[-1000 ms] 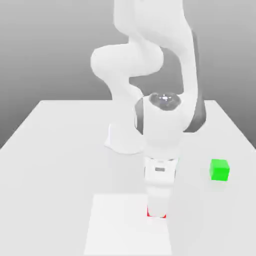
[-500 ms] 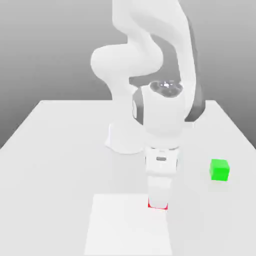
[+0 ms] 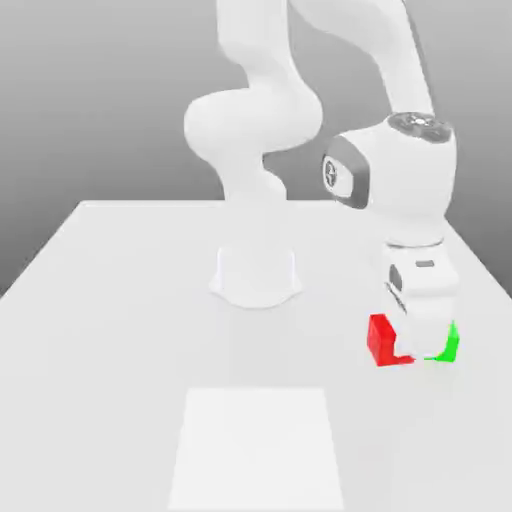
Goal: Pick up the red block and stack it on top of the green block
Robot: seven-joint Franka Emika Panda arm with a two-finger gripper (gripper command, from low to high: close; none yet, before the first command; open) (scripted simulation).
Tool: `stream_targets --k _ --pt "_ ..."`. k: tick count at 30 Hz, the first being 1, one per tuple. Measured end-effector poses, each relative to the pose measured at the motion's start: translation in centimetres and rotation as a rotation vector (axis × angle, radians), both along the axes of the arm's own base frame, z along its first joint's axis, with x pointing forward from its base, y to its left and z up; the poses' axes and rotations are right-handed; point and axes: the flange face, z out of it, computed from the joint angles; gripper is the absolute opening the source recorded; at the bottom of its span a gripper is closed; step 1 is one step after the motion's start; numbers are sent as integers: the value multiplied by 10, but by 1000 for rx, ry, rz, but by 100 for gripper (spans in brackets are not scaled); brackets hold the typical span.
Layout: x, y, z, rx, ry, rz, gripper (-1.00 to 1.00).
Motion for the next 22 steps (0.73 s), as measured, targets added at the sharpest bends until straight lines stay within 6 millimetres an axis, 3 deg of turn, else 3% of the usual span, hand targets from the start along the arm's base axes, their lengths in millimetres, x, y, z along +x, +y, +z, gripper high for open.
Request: stream_targets --k 7,12,18,19,22 --pt "-56 58 12 -5 -9 223 -100" --pt "-99 89 16 -19 -23 374 -100" --pt "-105 93 -34 -22 -27 395 -100" --pt "-105 93 -42 -22 -26 395 100" --pt "-105 93 -42 -22 -26 395 100"
